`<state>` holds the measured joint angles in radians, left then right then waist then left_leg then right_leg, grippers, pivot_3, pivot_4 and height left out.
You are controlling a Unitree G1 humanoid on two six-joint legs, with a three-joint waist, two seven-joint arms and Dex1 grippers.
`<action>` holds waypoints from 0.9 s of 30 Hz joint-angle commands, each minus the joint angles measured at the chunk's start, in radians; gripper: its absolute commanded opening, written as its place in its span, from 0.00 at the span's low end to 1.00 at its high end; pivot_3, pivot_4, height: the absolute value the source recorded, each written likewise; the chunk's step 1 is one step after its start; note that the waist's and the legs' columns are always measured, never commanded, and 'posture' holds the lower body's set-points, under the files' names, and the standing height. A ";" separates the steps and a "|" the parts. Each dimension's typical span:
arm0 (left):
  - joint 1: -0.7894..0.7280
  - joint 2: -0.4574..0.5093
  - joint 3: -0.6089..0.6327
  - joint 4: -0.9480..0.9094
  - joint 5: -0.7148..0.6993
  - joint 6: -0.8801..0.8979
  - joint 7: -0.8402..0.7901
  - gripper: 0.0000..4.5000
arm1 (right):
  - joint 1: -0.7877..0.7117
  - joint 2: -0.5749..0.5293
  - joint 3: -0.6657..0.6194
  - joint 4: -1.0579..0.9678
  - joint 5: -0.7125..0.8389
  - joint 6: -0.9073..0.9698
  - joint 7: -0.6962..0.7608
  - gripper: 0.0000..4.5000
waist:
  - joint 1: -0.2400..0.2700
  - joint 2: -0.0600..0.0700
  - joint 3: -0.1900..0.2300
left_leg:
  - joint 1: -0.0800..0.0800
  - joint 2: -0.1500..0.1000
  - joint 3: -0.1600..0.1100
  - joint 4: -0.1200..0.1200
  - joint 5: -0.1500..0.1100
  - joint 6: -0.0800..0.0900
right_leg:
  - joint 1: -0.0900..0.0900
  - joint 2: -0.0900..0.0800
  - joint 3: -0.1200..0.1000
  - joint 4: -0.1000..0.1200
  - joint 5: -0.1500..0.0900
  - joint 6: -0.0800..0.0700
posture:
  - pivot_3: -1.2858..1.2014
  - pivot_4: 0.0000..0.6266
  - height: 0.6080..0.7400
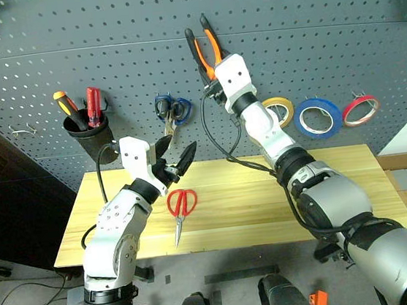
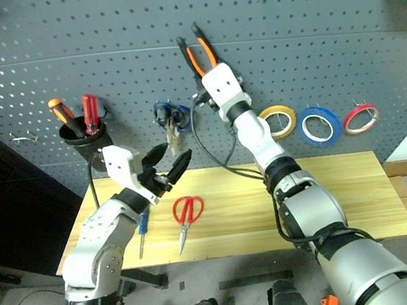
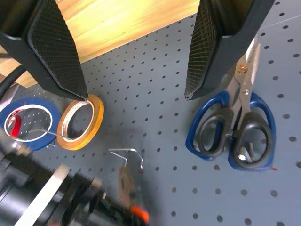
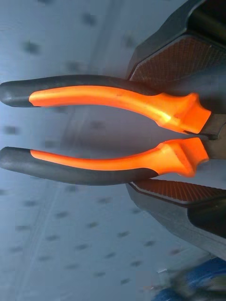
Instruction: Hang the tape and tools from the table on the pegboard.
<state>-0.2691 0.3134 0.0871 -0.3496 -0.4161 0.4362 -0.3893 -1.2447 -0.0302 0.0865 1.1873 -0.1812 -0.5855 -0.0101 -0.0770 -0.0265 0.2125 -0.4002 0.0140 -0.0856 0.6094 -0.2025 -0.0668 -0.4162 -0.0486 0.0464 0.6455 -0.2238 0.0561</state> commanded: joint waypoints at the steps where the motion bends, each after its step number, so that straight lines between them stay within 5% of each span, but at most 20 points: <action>1: -0.008 0.009 0.013 -0.041 0.000 -0.009 0.005 0.78 | -0.007 -0.008 0.005 0.004 -0.020 -0.030 -0.031 0.60 | 0.000 0.000 0.002 | 0.000 0.000 0.000 0.000 0.000 0.000 | 0.000 0.000 0.000 0.000 0.000 0.000 | 0.54 0.34 1.00; 13: 0.011 0.022 0.024 0.002 0.021 -0.006 0.022 0.78 | 0.108 0.000 -0.022 -0.068 0.022 0.040 0.023 0.60 | 0.006 0.001 0.004 | 0.000 0.000 0.000 0.000 0.000 0.000 | 0.000 0.000 0.000 0.000 0.000 0.000 | 0.52 0.33 1.00; 17: 0.013 0.024 0.019 0.021 0.035 0.013 0.033 0.78 | 0.157 -0.016 -0.028 -0.147 0.041 0.113 0.062 0.89 | 0.006 0.000 0.004 | 0.000 0.000 0.000 0.000 0.000 0.000 | 0.001 0.000 -0.001 0.000 0.000 0.000 | 0.52 0.31 1.00; 19: 0.021 0.024 0.018 0.029 0.045 0.021 0.042 0.78 | 0.209 -0.041 -0.025 -0.238 0.044 0.156 0.095 0.98 | 0.006 0.000 0.004 | 0.000 0.000 0.000 0.001 0.000 0.000 | 0.001 0.000 -0.001 0.000 0.000 0.000 | 0.51 0.30 1.00; 25: 0.070 0.019 0.018 0.027 0.051 0.084 0.073 0.78 | 0.451 -0.113 -0.002 -0.677 0.089 0.405 0.256 0.98 | 0.016 0.000 0.004 | 0.000 0.000 0.000 0.000 0.000 0.000 | 0.000 0.000 -0.001 0.000 -0.001 0.000 | 0.51 0.28 1.00; 27: 0.127 0.022 0.039 0.009 0.044 0.131 0.095 0.85 | 0.625 -0.157 0.057 -0.983 0.204 0.599 0.436 1.00 | 0.016 0.001 0.004 | 0.000 0.000 0.000 0.000 0.000 0.000 | 0.000 0.000 -0.001 0.000 -0.001 0.001 | 0.50 0.28 1.00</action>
<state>-0.1767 0.3278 0.0994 -0.3069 -0.3724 0.5371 -0.3134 -0.6927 -0.1661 0.0965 0.4375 -0.0637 -0.1112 0.2960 -0.0606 -0.0260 0.2163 -0.4008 0.0143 -0.0859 0.6093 -0.2025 -0.0670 -0.4165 -0.0486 0.0458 0.6452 -0.2250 0.0570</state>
